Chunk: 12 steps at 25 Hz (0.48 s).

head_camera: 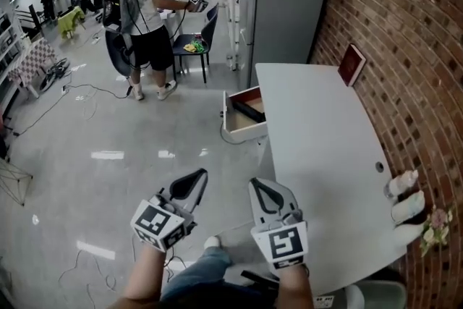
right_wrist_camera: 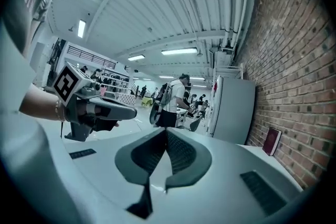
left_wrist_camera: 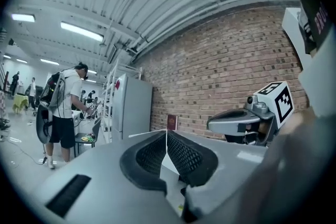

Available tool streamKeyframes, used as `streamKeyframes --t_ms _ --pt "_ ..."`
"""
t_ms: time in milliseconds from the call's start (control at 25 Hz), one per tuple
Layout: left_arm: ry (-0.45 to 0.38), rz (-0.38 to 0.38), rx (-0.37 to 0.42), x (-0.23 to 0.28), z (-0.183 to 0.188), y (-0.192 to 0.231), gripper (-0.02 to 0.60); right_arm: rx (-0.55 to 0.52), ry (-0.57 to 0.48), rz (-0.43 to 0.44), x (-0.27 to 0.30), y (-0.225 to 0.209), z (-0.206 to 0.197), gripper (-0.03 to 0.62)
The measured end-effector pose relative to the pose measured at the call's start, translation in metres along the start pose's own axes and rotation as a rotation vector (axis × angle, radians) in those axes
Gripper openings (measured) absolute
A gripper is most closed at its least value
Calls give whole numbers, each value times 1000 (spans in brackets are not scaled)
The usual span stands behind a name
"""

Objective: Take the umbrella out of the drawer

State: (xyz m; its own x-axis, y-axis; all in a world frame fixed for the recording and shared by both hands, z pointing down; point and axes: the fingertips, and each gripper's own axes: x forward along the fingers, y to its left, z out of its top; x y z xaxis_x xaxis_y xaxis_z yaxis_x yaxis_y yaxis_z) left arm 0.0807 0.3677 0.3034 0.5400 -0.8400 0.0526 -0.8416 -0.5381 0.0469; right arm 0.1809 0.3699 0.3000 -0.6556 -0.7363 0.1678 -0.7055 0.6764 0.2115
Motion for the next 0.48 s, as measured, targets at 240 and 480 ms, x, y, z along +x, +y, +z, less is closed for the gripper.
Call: streamKeyframes --t_ms 240,480 --pt "2 -31 7 23 -4 70 0 -24 67 -81 79 -5 4 -8" --pt "30 -1 -100 37 -11 120 -2 8 105 -147 126 -15 2 -8"
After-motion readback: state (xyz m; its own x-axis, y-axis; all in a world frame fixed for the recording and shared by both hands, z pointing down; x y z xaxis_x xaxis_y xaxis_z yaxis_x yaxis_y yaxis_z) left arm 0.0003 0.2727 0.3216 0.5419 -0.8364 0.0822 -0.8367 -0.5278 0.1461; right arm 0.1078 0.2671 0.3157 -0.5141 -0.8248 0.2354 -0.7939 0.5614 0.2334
